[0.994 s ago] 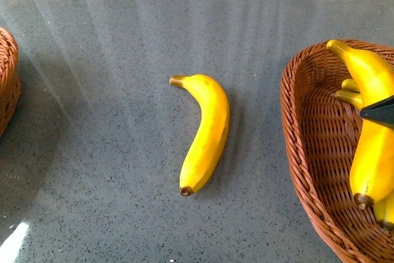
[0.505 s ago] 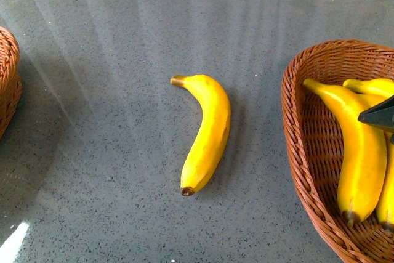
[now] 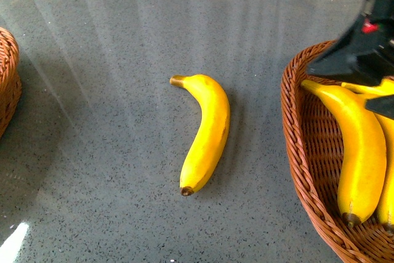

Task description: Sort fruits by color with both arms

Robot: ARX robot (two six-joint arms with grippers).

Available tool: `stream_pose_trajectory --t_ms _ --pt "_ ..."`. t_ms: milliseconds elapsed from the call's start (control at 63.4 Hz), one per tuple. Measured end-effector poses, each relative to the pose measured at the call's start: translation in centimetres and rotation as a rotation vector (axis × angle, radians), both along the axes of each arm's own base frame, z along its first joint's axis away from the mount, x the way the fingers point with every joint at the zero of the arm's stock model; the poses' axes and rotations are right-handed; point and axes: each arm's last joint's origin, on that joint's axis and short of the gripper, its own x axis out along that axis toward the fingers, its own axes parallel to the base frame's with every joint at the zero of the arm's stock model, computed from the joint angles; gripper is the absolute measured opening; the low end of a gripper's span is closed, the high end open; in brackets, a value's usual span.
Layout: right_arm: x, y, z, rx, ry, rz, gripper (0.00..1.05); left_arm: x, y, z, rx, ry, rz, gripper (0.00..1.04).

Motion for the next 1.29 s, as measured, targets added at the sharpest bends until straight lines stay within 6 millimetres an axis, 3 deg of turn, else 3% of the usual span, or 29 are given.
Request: stream_pose_trajectory --t_ms 189,347,915,1294 --pt "1.0 5.1 -0.8 -0.008 0.105 0.071 0.94 0.0 0.0 0.0 0.0 0.0 0.0 0.96" --pt "1.8 7.3 -2.4 -0.063 0.205 0.065 0.95 0.0 0.0 0.0 0.0 0.0 0.0 0.96" --pt "6.5 10.7 -2.2 -0.166 0.326 0.003 0.95 0.0 0.0 0.0 0.0 0.0 0.0 0.96" --pt "6.5 10.9 -2.8 -0.229 0.35 -0.001 0.95 0.0 0.0 0.0 0.0 0.0 0.0 0.96"
